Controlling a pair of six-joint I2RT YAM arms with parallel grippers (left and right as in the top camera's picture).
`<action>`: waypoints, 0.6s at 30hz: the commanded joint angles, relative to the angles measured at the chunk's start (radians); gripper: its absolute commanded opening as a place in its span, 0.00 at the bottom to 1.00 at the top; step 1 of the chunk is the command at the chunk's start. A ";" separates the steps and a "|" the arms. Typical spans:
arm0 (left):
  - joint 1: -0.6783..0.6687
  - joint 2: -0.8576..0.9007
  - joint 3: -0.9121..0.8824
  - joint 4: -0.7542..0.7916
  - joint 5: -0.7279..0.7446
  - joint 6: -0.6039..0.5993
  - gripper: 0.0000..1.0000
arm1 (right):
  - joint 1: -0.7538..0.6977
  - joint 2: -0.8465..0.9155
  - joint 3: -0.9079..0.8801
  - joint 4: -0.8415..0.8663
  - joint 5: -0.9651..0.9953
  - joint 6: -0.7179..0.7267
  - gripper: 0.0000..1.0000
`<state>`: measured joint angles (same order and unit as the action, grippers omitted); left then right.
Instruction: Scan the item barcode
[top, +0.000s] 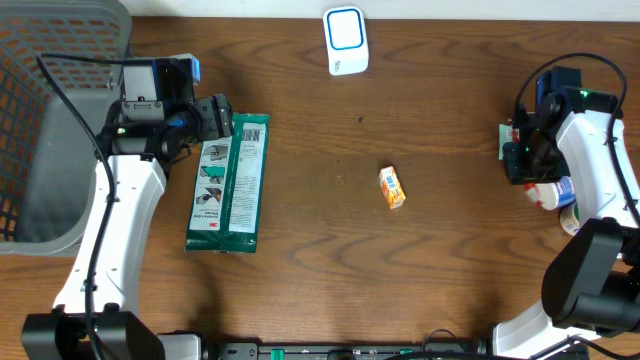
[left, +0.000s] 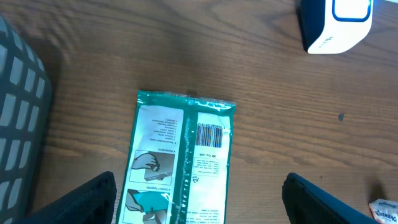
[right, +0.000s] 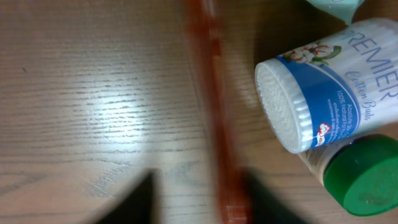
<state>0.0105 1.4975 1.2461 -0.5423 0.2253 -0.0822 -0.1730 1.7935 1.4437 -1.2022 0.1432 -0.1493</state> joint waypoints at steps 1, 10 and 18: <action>0.002 -0.003 0.014 0.001 -0.013 -0.002 0.83 | -0.005 0.002 0.000 0.021 -0.030 -0.008 0.99; 0.002 -0.003 0.014 0.001 -0.013 -0.002 0.84 | -0.005 0.002 0.000 0.044 -0.217 -0.047 0.99; 0.001 -0.003 0.014 0.166 0.033 -0.029 0.84 | -0.006 -0.022 0.051 -0.057 -0.414 -0.195 0.99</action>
<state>0.0105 1.4975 1.2461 -0.4332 0.2256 -0.0872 -0.1730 1.7935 1.4464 -1.2156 -0.1188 -0.2329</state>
